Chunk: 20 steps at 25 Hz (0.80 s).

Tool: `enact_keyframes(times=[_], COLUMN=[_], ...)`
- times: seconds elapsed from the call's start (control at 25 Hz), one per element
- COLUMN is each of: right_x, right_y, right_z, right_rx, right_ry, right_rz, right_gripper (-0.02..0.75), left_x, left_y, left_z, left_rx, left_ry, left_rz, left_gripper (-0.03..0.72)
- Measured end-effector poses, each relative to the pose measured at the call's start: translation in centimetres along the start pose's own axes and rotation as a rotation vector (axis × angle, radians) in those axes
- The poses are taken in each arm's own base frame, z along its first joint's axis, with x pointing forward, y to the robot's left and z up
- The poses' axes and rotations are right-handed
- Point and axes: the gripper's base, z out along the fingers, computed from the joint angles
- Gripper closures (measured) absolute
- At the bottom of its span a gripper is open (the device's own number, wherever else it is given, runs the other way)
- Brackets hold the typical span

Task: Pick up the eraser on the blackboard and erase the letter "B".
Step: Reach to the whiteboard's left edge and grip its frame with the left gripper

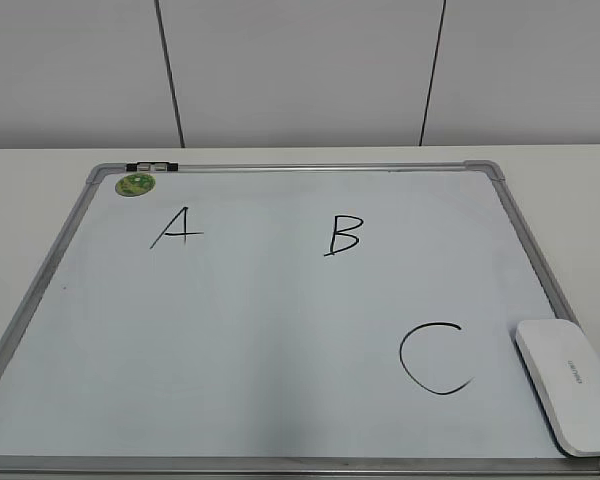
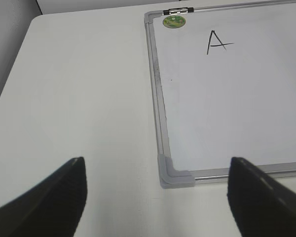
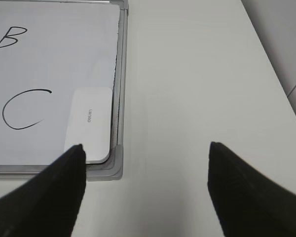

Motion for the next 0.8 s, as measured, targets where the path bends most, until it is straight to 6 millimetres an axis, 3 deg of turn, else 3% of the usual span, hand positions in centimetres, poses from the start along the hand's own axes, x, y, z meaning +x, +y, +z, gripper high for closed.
enact_keyframes(times=[0.8], right_x=[0.00], right_y=[0.00], right_z=[0.00], right_rx=[0.000], right_ry=[0.000], right_rz=[0.000], right_gripper=[0.147], left_x=[0.00], left_y=[0.00], left_z=[0.00], left_rx=[0.000], left_ry=[0.000], left_rz=[0.000], left_gripper=[0.047])
